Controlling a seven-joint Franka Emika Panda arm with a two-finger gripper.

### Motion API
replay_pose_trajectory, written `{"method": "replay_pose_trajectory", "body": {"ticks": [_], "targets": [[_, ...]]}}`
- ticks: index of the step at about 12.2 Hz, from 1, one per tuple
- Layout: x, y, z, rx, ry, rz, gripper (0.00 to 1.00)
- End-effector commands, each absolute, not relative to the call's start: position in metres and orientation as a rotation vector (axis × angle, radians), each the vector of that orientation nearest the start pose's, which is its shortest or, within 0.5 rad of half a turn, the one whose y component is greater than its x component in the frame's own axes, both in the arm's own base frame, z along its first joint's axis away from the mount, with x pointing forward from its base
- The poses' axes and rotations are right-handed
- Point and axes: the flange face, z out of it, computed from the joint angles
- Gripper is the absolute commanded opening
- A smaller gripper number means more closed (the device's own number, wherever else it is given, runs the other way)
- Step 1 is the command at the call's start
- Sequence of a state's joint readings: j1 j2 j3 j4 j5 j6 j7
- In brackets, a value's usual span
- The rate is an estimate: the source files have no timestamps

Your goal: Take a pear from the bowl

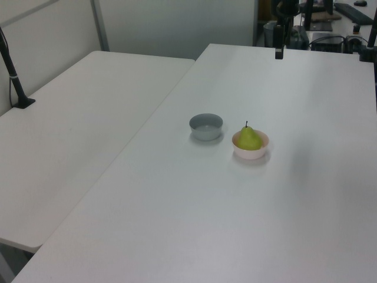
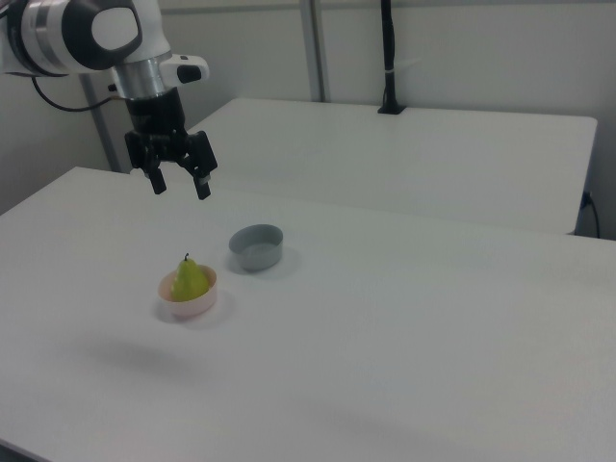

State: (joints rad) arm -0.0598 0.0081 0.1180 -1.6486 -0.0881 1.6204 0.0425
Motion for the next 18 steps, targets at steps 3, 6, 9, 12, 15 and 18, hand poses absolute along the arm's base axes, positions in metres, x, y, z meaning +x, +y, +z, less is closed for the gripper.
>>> {"method": "replay_pose_trajectory", "body": {"ticks": [3,6,9,12,15,18], "targets": [[0.555,0.022,0.594,-3.209,-0.07,0.053,1.0],[0.555,0.022,0.594,-3.209,-0.07,0.053,1.0],[0.555,0.023,0.594,-3.209,-0.072,0.051,1.0],[0.559,0.024,0.592,-3.208,-0.076,0.029,1.0],[0.561,0.028,0.591,-3.207,-0.089,0.02,1.0],[0.564,0.044,0.583,-3.202,-0.134,0.031,1.0]]}}
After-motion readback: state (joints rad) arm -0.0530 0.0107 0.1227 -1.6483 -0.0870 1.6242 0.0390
